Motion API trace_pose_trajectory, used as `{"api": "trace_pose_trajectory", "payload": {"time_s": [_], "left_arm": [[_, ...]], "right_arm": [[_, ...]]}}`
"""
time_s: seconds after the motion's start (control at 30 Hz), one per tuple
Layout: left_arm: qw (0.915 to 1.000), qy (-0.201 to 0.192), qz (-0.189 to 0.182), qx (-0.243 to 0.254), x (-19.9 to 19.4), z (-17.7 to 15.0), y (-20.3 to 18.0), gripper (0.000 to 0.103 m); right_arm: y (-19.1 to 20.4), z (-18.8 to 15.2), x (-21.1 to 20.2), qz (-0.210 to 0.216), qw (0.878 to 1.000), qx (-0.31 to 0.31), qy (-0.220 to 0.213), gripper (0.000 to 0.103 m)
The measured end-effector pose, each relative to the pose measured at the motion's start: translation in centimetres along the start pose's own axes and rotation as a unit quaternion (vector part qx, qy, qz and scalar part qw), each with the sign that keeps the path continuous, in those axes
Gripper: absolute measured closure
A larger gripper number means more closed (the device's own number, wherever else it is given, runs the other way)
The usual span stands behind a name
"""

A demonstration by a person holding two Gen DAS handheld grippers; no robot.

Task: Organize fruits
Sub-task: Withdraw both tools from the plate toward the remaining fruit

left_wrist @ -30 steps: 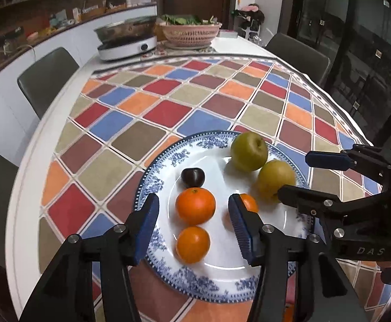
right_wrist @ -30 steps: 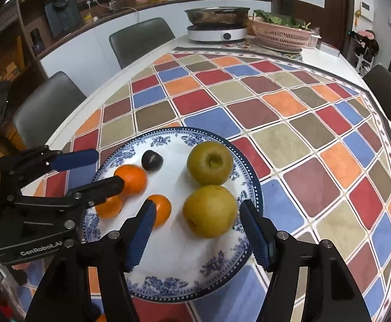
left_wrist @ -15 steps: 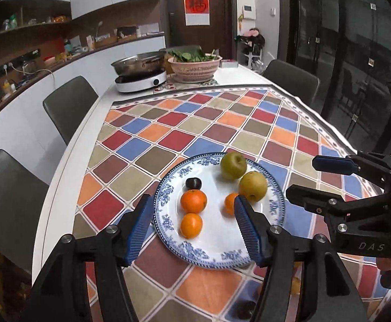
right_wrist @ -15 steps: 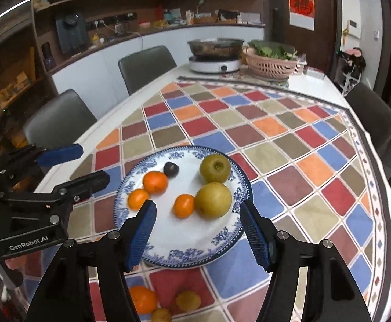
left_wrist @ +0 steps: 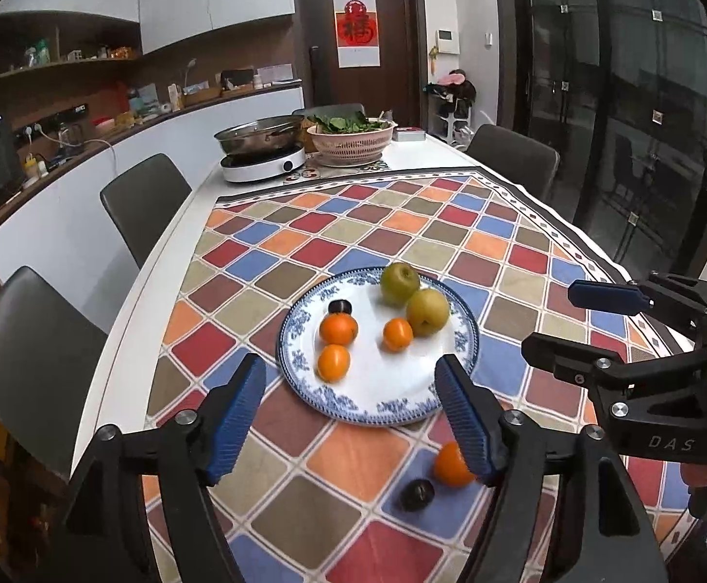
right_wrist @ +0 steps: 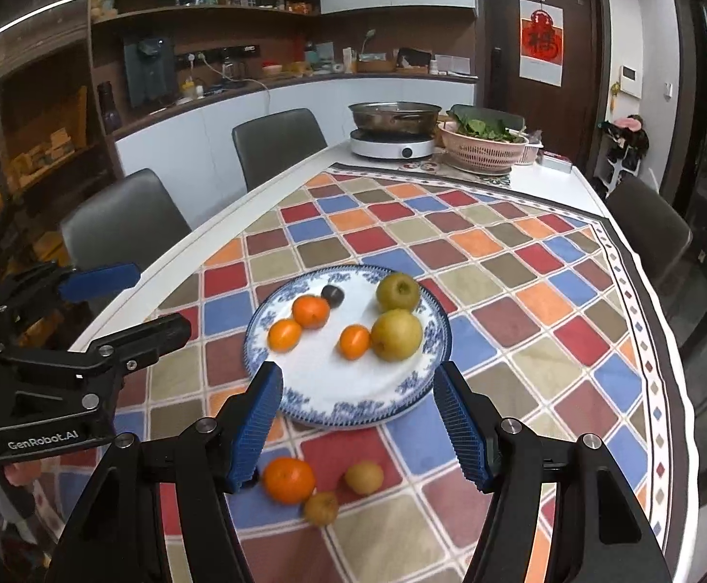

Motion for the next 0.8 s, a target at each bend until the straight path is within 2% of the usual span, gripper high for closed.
{"api": "trace_pose_trajectory", "payload": {"time_s": [0.37,0.8], "left_arm": [[0.9998,0.020,-0.010,0.000,-1.1,-3.2,-1.1,0.028],[0.9977,0.060,-0.030,0.001,0.6,-7.9,-1.7,0.028]], "right_arm": [[0.9,-3.3,-1.2,0.005,1.000,0.000,0.010,0.038],[1.8,-7.3,0.6,0.017,0.998,0.000,0.063,0.038]]}}
Point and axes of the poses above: each gripper's, at about its wrist camera, not at the fingertips, and x roughly the way its jaws point, y to its left, z to its top, the point moved 2 cm from there along x, roughly the way its jaws point, and after that the axes turned 2 degrees about z, right-handed, at the moved point
